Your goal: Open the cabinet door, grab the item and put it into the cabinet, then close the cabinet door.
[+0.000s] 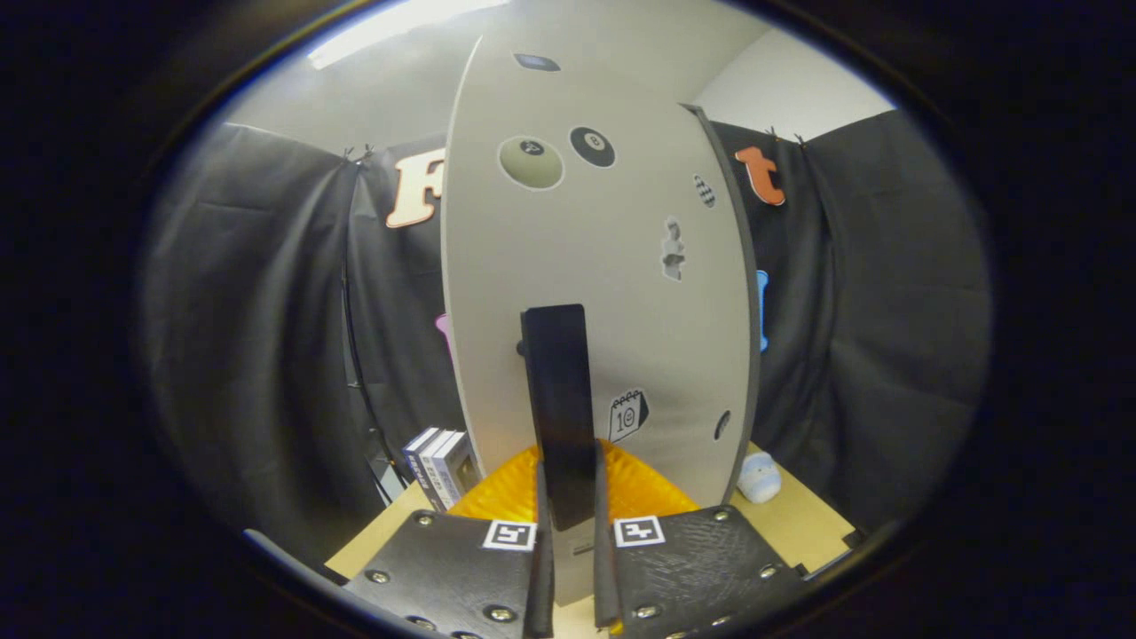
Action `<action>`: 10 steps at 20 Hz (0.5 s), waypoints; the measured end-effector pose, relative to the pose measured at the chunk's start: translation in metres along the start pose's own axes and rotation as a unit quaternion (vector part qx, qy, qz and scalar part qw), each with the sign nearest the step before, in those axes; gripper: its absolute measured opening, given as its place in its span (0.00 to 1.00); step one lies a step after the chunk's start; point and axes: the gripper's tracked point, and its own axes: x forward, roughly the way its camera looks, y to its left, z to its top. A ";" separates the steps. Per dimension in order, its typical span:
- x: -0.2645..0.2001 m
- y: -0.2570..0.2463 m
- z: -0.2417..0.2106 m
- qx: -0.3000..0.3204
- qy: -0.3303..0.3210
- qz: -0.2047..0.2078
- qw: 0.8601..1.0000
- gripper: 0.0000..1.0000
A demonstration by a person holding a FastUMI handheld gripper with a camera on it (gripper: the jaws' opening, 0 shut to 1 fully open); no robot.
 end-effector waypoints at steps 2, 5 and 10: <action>-0.007 -0.010 0.001 0.000 0.000 -0.007 1.000 0.18; -0.014 -0.024 0.001 0.007 0.000 -0.022 1.000 0.17; -0.029 -0.054 0.005 0.005 -0.004 -0.048 0.999 0.17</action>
